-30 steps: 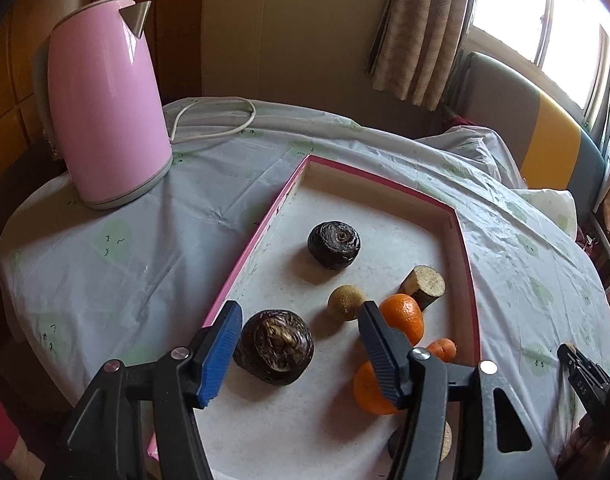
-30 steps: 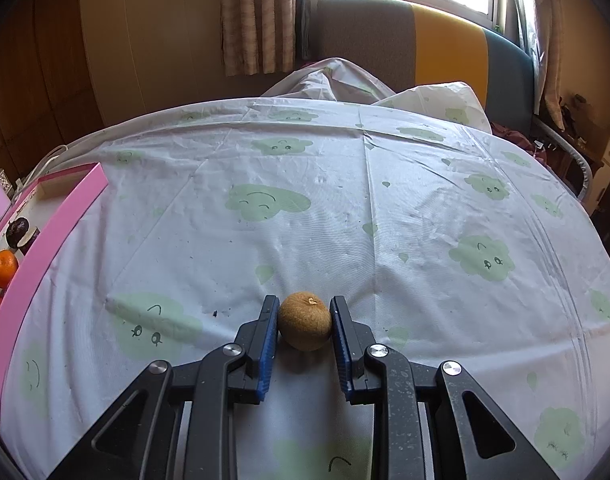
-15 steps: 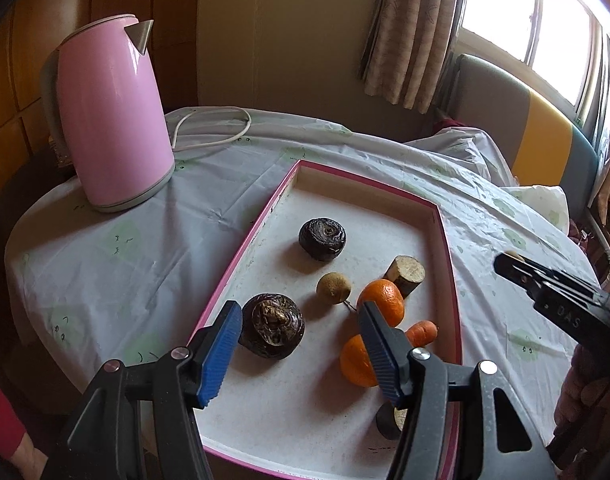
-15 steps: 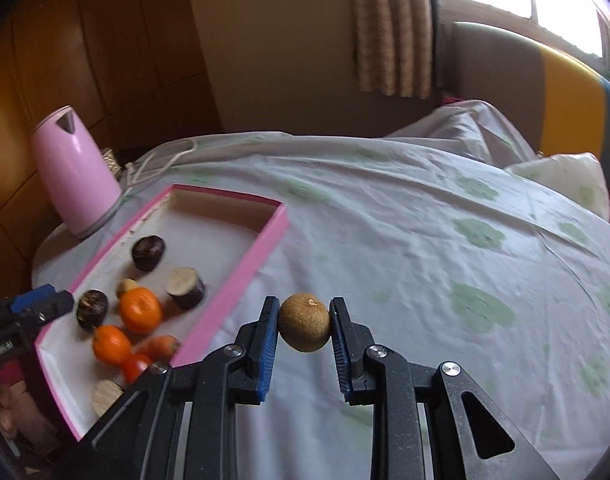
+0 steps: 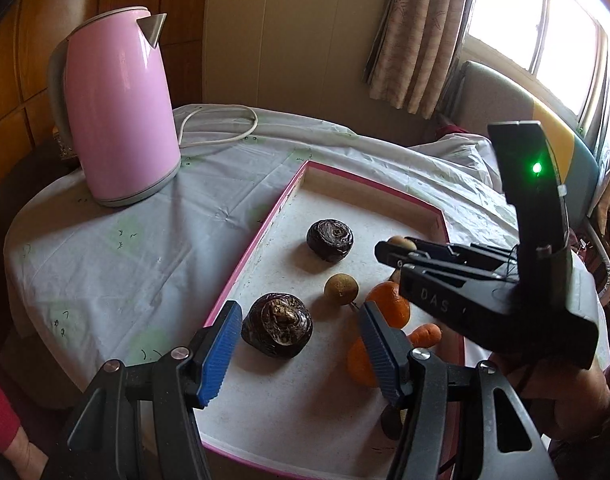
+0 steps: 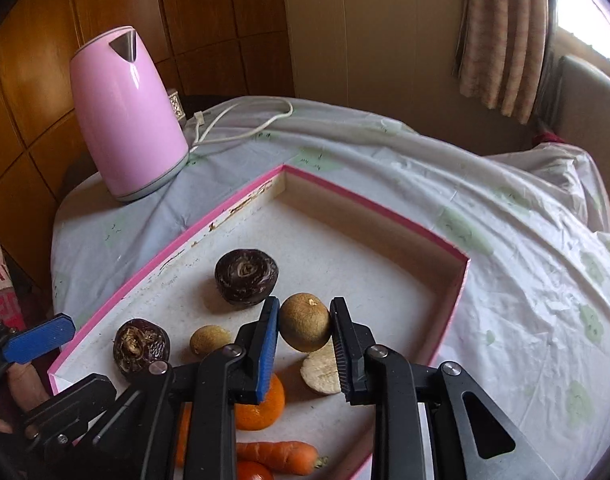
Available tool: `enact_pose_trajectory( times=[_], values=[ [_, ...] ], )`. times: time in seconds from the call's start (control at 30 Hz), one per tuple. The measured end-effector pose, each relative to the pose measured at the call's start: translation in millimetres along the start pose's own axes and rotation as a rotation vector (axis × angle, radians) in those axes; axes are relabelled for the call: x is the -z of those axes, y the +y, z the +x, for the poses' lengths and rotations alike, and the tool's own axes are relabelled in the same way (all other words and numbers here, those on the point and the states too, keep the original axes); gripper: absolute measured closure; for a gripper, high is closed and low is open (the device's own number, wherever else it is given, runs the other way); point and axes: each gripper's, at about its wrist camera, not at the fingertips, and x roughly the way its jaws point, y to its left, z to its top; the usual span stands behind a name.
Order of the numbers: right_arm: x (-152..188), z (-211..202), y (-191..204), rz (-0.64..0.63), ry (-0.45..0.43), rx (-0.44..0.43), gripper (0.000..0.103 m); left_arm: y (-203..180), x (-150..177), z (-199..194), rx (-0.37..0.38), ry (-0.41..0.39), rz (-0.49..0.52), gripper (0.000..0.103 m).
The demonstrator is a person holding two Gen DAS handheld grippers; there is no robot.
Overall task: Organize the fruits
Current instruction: 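Lower the tan fruit into the pink tray and open the right gripper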
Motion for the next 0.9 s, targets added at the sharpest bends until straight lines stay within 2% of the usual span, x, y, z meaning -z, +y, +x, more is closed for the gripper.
enact_pose_trajectory(
  times=[0.2, 0.3, 0.43, 0.77, 0.9],
  values=[
    [5, 2, 0, 0.002, -0.004, -0.003, 0.076, 1, 0, 1, -0.003, 0.001, -0.011, 0.042],
    [6, -7, -2, 0.031, -0.034, -0.013, 0.056, 0, 0, -2, -0.004, -0.007, -0.007, 0.042],
    [13, -28, -4, 0.061, -0.08, -0.002, 0.053, -4, 2, -7, -0.003, -0.02, -0.004, 0.042],
    [63, -86, -5, 0.152, -0.186, 0.159, 0.033, -20, 11, -27, 0.008, -0.072, 0.018, 0.041],
    [85, -103, -7, 0.201, -0.206, 0.206, 0.026, -28, 17, -34, 0.012, -0.093, 0.038, 0.036]
  ],
)
